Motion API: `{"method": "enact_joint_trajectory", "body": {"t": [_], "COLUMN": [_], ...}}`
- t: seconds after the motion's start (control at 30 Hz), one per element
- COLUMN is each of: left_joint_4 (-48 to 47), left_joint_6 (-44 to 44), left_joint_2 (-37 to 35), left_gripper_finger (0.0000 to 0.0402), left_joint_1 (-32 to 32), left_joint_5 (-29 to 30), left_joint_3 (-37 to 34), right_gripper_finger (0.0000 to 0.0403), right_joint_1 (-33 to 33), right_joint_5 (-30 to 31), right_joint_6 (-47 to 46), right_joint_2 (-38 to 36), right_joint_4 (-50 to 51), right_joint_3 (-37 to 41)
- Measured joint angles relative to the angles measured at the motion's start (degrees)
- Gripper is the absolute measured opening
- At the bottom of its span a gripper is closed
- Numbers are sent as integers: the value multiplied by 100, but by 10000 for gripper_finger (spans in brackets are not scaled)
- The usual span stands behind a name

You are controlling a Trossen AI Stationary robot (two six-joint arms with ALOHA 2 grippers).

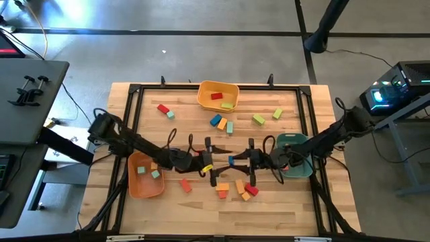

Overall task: Sort blocks by size
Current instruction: Put the thin blue rectangular block into the yellow bin

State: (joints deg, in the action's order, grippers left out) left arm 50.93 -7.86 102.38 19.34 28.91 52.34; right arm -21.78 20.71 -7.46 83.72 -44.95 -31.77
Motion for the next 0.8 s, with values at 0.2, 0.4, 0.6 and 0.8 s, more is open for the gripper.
{"method": "enact_joint_trajectory", "body": {"t": [0.2,0.4,0.6,0.8], "left_joint_4": [183,168,-4,-384], "left_joint_6": [347,593,682,243], "left_joint_2": [222,219,213,126], "left_gripper_finger": [234,198,117,93], "left_joint_1": [-97,-97,-88,158], "left_joint_5": [-316,-648,-790,-531], "left_joint_3": [2,2,8,35], "right_gripper_finger": [125,125,141,256], "right_joint_1": [-11,-12,-20,22], "right_joint_5": [-13,-30,-100,-223], "right_joint_6": [-55,-22,-61,-545], "right_joint_2": [0,0,0,-87], "right_joint_4": [5,5,94,794], "right_joint_3": [0,0,0,-9]}}
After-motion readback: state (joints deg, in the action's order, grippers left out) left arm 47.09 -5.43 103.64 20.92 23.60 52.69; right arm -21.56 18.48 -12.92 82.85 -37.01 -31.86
